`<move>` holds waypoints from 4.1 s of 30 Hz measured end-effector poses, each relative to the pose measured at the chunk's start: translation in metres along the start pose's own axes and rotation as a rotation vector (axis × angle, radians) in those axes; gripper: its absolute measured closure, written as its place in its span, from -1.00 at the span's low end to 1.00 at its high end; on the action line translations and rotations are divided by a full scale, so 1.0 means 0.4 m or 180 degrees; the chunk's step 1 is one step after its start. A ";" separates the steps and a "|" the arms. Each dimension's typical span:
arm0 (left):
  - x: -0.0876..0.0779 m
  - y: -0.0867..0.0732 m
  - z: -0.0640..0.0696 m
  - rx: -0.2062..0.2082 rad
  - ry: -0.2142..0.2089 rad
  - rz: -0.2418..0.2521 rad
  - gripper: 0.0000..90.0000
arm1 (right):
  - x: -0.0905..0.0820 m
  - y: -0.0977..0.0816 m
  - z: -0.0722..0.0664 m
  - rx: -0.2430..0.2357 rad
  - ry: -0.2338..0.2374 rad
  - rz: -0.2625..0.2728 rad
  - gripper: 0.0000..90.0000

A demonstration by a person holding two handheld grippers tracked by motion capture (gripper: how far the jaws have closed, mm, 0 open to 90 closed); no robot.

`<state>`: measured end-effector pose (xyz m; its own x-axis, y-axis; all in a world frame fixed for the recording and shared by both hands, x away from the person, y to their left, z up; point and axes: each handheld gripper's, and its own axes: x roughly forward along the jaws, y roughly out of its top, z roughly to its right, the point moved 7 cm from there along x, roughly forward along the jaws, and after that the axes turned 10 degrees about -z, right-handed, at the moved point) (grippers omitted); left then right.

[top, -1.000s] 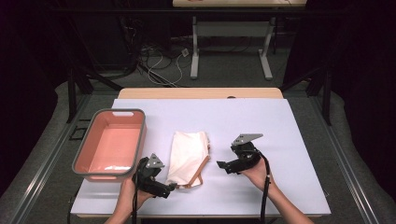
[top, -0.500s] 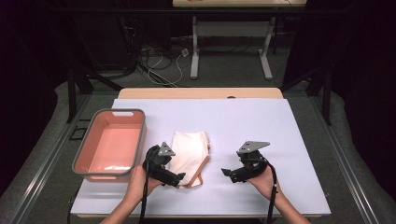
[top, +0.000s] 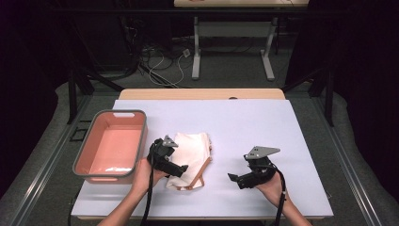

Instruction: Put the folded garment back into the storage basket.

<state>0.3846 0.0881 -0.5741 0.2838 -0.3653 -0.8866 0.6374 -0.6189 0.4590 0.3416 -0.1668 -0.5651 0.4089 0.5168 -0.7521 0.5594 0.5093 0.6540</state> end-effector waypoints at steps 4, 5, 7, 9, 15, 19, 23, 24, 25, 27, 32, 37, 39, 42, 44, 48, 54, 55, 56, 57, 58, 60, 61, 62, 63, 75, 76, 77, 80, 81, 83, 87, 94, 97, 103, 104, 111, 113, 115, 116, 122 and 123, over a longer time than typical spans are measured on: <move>0.009 0.009 -0.014 -0.0028 0.0010 -0.0018 -0.99 | -0.009 -0.007 0.002 0.0026 -0.0018 0.0027 -0.90; 0.012 0.009 -0.016 -0.0042 -0.0014 -0.0037 -0.99 | -0.010 -0.010 0.002 0.0028 -0.0013 0.0002 -0.91; 0.022 0.008 -0.021 -0.0050 -0.0003 -0.0073 -0.99 | -0.011 -0.014 0.000 0.0017 -0.0018 0.0016 -0.91; 0.030 0.010 -0.025 -0.0077 0.0007 -0.0081 -0.99 | -0.011 -0.015 -0.001 0.0007 -0.0021 0.0014 -0.91; 0.043 0.012 -0.040 -0.0138 -0.0052 -0.0126 -0.99 | -0.015 -0.022 -0.001 -0.0033 -0.0057 -0.0003 -0.91; 0.055 0.014 -0.055 -0.0203 0.0004 -0.0176 -0.99 | -0.013 -0.023 0.002 -0.0011 -0.0060 -0.0015 -0.91; 0.066 0.015 -0.063 -0.0230 0.0076 -0.0244 -0.92 | -0.011 -0.022 0.001 -0.0028 -0.0068 -0.0020 -0.91; 0.069 0.015 -0.066 -0.0220 0.0086 -0.0245 -0.90 | -0.010 -0.022 0.001 -0.0039 -0.0073 -0.0024 -0.90; 0.071 0.014 -0.068 -0.0256 0.0115 -0.0265 -0.85 | -0.010 -0.022 0.001 -0.0044 -0.0076 -0.0032 -0.90; 0.076 0.013 -0.070 -0.0303 0.0096 -0.0260 -0.72 | -0.007 -0.023 0.002 -0.0082 -0.0090 -0.0046 -0.90; 0.085 0.003 -0.079 -0.0354 0.0076 -0.0270 -0.59 | -0.002 -0.025 -0.002 -0.0084 -0.0074 -0.0085 -0.90; 0.084 0.000 -0.080 -0.0361 0.0086 -0.0221 -0.46 | -0.001 -0.025 -0.002 -0.0105 -0.0067 -0.0074 -0.90; 0.082 -0.002 -0.077 -0.0347 0.0089 -0.0218 -0.37 | -0.002 -0.025 -0.001 -0.0078 -0.0089 -0.0065 -0.90; 0.079 -0.006 -0.070 -0.0328 0.0096 -0.0225 -0.29 | -0.003 -0.025 -0.001 -0.0085 -0.0085 -0.0072 -0.90; 0.077 -0.008 -0.064 -0.0317 0.0089 -0.0213 -0.17 | -0.004 -0.024 -0.003 -0.0082 -0.0090 -0.0070 -0.90; 0.075 -0.007 -0.055 -0.0294 0.0025 -0.0181 0.08 | -0.005 -0.024 -0.007 -0.0102 -0.0065 -0.0071 -0.90; 0.076 -0.006 -0.052 -0.0331 -0.0068 -0.0092 0.39 | -0.005 -0.022 -0.009 -0.0139 -0.0099 -0.0063 -0.89; 0.076 -0.007 -0.051 -0.0365 -0.0106 -0.0079 0.44 | -0.005 -0.022 -0.009 -0.0141 -0.0107 -0.0070 -0.89; 0.075 -0.008 -0.055 -0.0349 -0.0122 -0.0063 0.50 | -0.004 -0.021 -0.010 -0.0141 -0.0102 -0.0061 -0.89; 0.075 -0.009 -0.054 -0.0376 -0.0159 -0.0054 0.54 | -0.003 -0.021 -0.010 -0.0139 -0.0091 -0.0070 -0.89; 0.076 -0.009 -0.055 -0.0396 -0.0177 -0.0017 0.58 | -0.002 -0.021 -0.010 -0.0140 -0.0095 -0.0071 -0.89; 0.076 -0.009 -0.054 -0.0412 -0.0229 0.0000 0.67 | 0.001 -0.021 -0.009 -0.0183 -0.0112 -0.0045 -0.89; 0.078 -0.008 -0.052 -0.0437 -0.0270 0.0015 0.72 | 0.001 -0.024 -0.012 -0.0164 -0.0119 -0.0075 -0.89; 0.078 -0.009 -0.052 -0.0434 -0.0305 0.0000 0.77 | 0.001 -0.024 -0.012 -0.0187 -0.0118 -0.0081 -0.89; 0.078 -0.009 -0.051 -0.0441 -0.0315 0.0002 0.83 | -0.002 -0.023 -0.010 -0.0199 -0.0133 -0.0033 -0.89; 0.077 -0.010 -0.050 -0.0464 -0.0373 0.0067 0.87 | 0.000 -0.024 -0.008 -0.0191 -0.0112 -0.0057 -0.88; 0.076 -0.010 -0.051 -0.0407 -0.0358 0.0035 0.87 | 0.004 -0.023 -0.008 -0.0191 -0.0114 -0.0010 -0.88; 0.076 -0.009 -0.052 -0.0383 -0.0334 0.0039 0.87 | 0.004 -0.026 -0.008 -0.0199 -0.0125 -0.0065 -0.88; 0.070 -0.002 -0.048 -0.0431 -0.0425 0.0047 0.89 | 0.000 -0.023 -0.006 -0.0186 -0.0115 -0.0029 -0.88; 0.067 -0.001 -0.049 -0.0396 -0.0408 0.0043 0.89 | -0.001 -0.022 -0.002 -0.0172 -0.0131 -0.0017 -0.88; 0.067 -0.001 -0.047 -0.0404 -0.0408 0.0037 0.89 | -0.003 -0.021 0.002 -0.0120 -0.0120 0.0003 -0.88; 0.048 0.010 -0.045 -0.0295 -0.0364 0.0085 0.90 | -0.010 -0.022 0.004 -0.0144 -0.0166 0.0023 -0.88; 0.016 0.033 -0.042 -0.0264 -0.0373 0.0162 0.90 | -0.017 -0.016 0.013 -0.0124 -0.0202 0.0023 -0.88; 0.004 0.041 -0.046 -0.0230 -0.0385 0.0125 0.90 | -0.015 -0.020 0.016 -0.0103 -0.0206 -0.0008 -0.88; -0.033 0.071 -0.048 -0.0050 -0.0184 0.0031 0.91 | -0.015 -0.019 0.014 -0.0129 -0.0191 -0.0008 -0.87; -0.039 0.076 -0.047 -0.0023 -0.0163 0.0029 0.91 | -0.015 -0.019 0.014 -0.0136 -0.0192 -0.0004 -0.87; -0.063 0.097 -0.044 0.0171 -0.0039 -0.0093 0.91 | -0.015 -0.020 0.013 -0.0169 -0.0178 -0.0001 -0.87; -0.073 0.106 -0.044 0.0221 -0.0034 -0.0119 0.91 | -0.018 -0.018 0.009 -0.0189 -0.0183 0.0004 -0.87; -0.081 0.113 -0.048 0.0310 -0.0002 -0.0177 0.91 | -0.021 -0.014 0.012 -0.0185 -0.0179 0.0012 -0.87; -0.083 0.115 -0.051 0.0328 0.0026 -0.0207 0.91 | -0.020 -0.015 0.013 -0.0136 -0.0163 0.0043 -0.87; -0.109 0.130 -0.068 0.0411 0.0086 -0.0284 0.91 | -0.018 -0.020 0.016 -0.0138 -0.0176 0.0012 -0.87; -0.112 0.130 -0.070 0.0426 0.0093 -0.0307 0.91 | -0.015 -0.020 0.016 -0.0126 -0.0171 0.0008 -0.88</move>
<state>0.4251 0.0915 -0.5119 0.2478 -0.2804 -0.9273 0.5621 -0.7380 0.3734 0.3391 -0.1785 -0.5663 0.4489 0.4811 -0.7530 0.5298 0.5353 0.6579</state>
